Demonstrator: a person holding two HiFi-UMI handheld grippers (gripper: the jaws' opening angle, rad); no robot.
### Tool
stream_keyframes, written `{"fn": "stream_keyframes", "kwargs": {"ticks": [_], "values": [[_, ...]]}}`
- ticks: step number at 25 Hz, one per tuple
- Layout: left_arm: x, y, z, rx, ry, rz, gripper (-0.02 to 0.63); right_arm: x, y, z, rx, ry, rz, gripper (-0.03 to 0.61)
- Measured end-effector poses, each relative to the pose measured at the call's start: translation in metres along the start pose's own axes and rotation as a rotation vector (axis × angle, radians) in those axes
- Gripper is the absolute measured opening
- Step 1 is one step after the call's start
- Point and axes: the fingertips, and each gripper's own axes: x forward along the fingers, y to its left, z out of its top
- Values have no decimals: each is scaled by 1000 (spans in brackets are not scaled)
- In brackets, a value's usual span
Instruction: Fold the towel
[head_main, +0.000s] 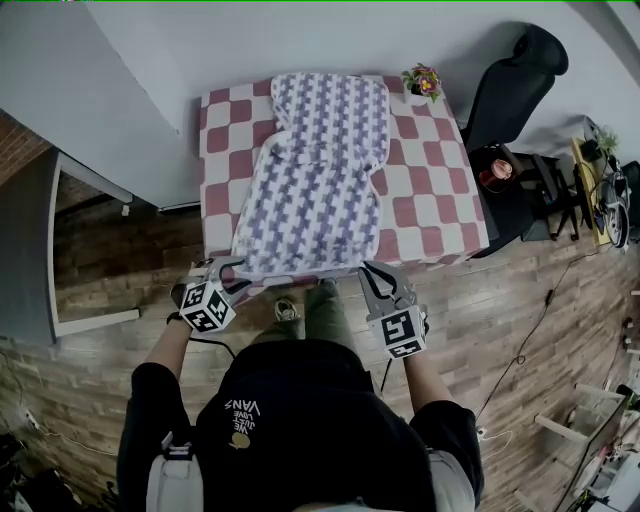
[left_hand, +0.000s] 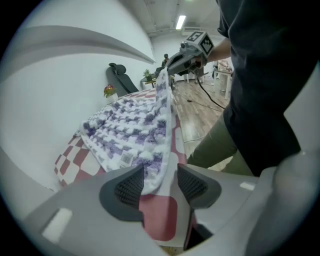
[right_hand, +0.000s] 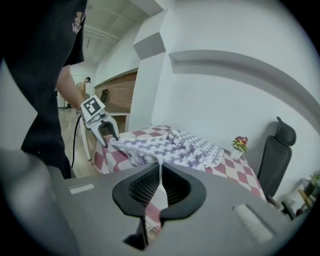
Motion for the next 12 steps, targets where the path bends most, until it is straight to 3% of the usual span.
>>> {"fn": "stream_keyframes", "kwargs": {"ticks": [3,6,12], "values": [[3,10,7,-42,-21,58,184,-8,-11,26,19,-48,-27,18],[3,14,16,-22,-22,98,54,-17,-18,41,28,-72,-42,20],[-22,22,40,-95,-76,186,35,-34,-34,43,39,-70,-60,20]]}}
